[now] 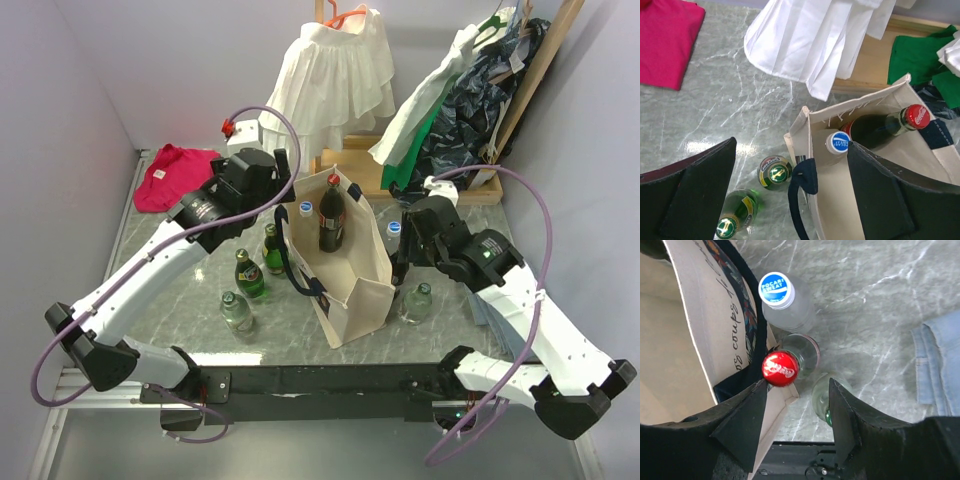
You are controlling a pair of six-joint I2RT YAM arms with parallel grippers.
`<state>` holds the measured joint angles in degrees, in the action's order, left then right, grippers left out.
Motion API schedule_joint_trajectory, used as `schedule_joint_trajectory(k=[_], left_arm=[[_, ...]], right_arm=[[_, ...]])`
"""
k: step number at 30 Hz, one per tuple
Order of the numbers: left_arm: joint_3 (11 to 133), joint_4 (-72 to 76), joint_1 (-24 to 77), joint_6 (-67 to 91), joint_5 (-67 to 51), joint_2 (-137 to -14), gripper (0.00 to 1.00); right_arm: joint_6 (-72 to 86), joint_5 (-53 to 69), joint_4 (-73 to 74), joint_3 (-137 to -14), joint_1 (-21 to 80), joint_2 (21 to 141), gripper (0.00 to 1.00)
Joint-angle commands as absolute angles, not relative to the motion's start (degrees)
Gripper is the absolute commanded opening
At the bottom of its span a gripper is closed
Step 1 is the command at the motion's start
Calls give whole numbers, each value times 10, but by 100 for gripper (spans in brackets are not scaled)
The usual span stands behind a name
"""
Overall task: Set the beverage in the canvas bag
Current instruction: Pick up the drink from the center of the board.
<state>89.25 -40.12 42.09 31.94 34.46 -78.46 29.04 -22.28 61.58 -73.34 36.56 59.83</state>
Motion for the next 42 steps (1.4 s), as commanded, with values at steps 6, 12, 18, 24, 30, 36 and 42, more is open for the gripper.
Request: schedule_joint_trajectory(k=[6, 12, 18, 24, 30, 36, 42], left_arm=[[867, -404, 421, 331, 331, -748, 96], [858, -396, 421, 299, 323, -730, 96], [803, -358, 421, 294, 331, -697, 96], [781, -337, 421, 294, 344, -678, 96], [776, -323, 421, 287, 342, -686, 96], [782, -318, 421, 285, 338, -697, 96], [783, -322, 421, 287, 338, -698, 96]], right_arm=[[292, -214, 553, -729, 349, 598, 59], [300, -214, 541, -737, 349, 624, 58], [311, -215, 513, -713, 349, 621, 57], [317, -220, 520, -710, 349, 630, 54], [324, -228, 531, -704, 347, 633, 52], [325, -226, 533, -691, 347, 628, 51], [323, -227, 533, -688, 347, 632, 48]])
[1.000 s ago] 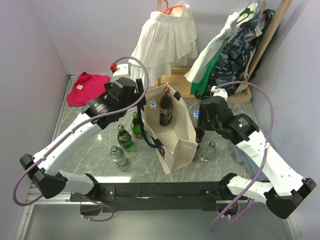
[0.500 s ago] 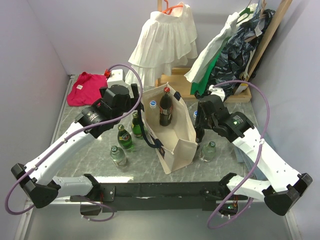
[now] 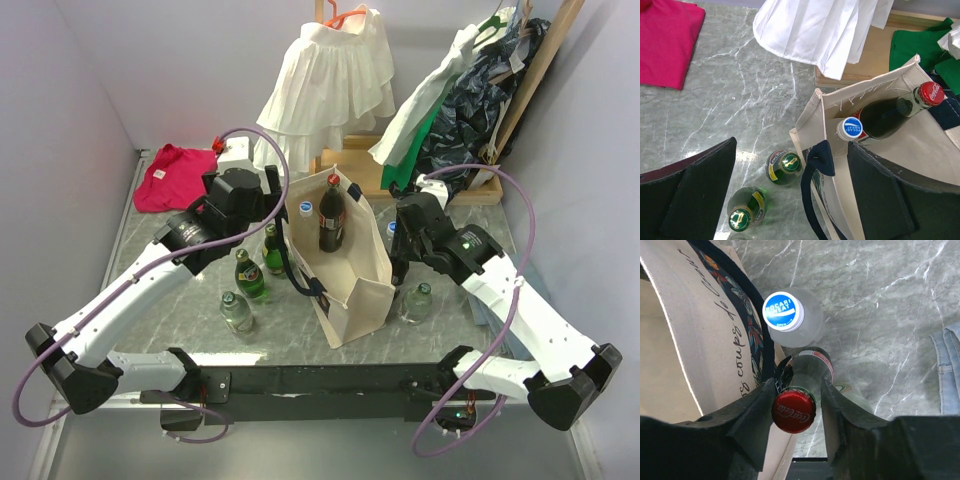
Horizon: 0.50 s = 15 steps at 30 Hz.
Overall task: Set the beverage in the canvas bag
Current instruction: Pick up the drink from the center of the board.
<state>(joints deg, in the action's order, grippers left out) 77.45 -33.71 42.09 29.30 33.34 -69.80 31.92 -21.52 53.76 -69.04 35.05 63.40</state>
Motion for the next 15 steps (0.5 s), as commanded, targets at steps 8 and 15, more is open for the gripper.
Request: schedule_joint_trajectory(k=[8, 15], left_arm=[[782, -325, 420, 292, 338, -697, 96], [777, -330, 421, 296, 342, -693, 96]], right_arm=[[311, -224, 531, -695, 346, 642, 42], [304, -221, 530, -697, 345, 650, 0]])
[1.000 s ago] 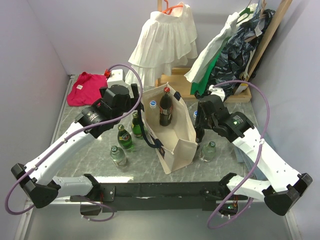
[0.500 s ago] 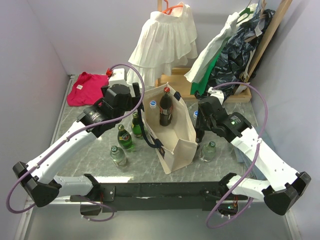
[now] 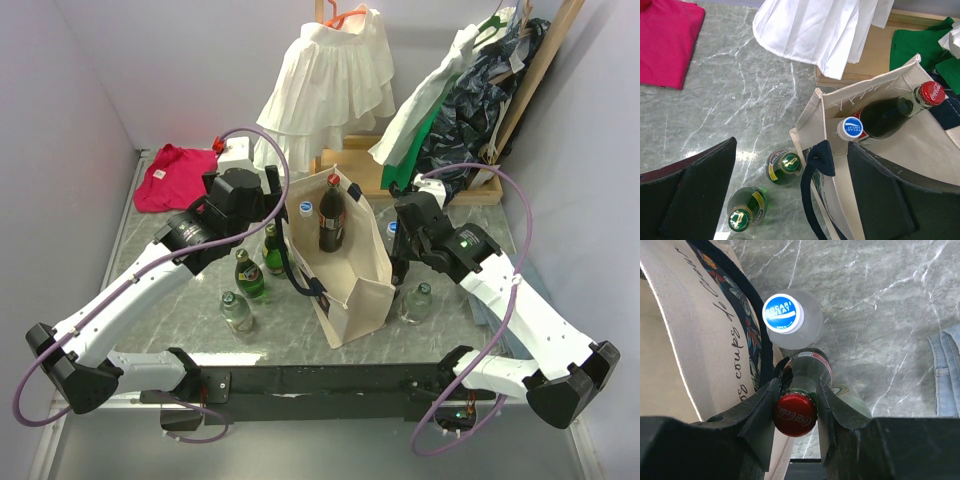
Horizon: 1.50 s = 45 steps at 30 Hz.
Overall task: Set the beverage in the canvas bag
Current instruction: Pick up the drink from the center of the board.
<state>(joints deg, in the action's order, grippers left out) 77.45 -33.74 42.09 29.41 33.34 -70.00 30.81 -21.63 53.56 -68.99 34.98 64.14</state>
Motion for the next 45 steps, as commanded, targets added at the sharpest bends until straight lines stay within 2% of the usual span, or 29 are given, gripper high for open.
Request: schedule_joint_trajectory(k=[1, 12, 20, 31, 45], left_arm=[[777, -330, 421, 297, 341, -693, 96], [788, -336, 420, 286, 324, -702, 96], [793, -349, 420, 273, 288, -711, 96], [814, -417, 420, 276, 236, -730, 96], [795, -413, 421, 273, 212, -711, 97]], right_arm=[[303, -222, 531, -697, 345, 650, 0], [294, -236, 535, -723, 345, 619, 0], [267, -255, 473, -718, 346, 570, 0], [279, -272, 542, -794, 346, 596, 0], [292, -286, 600, -854, 345, 592, 0]])
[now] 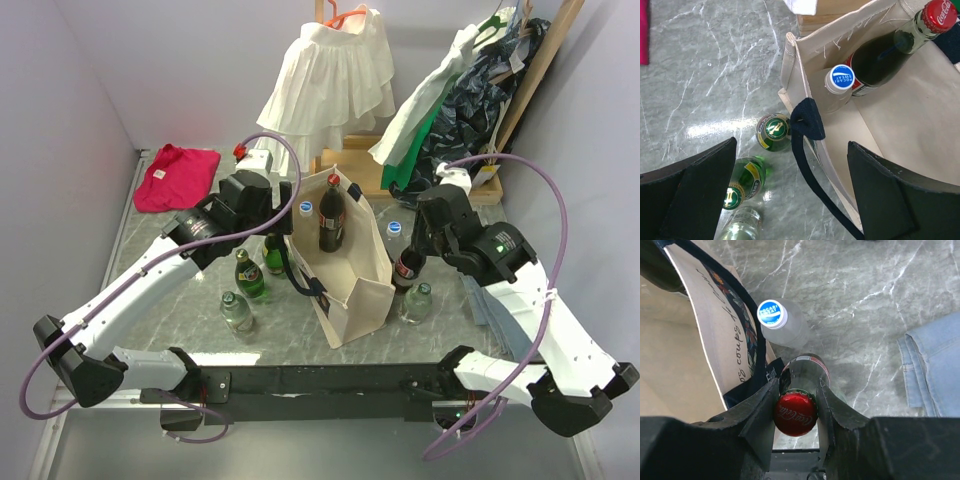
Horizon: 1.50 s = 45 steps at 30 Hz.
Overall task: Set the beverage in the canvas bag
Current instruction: Pick up the drink from the center of the board, then place the drink in the canvas bag.
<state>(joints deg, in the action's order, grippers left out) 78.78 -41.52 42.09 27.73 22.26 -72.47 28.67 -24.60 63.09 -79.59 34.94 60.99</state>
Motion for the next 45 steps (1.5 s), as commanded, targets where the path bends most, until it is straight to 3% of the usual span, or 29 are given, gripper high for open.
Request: schedule_joint_trajectory(k=[1, 45], left_arm=[[795, -412, 421, 272, 210, -712, 97], [780, -432, 421, 294, 186, -701, 99]], right_arm=[[291, -290, 605, -865, 346, 591, 0], [196, -354, 621, -1159, 346, 674, 0]])
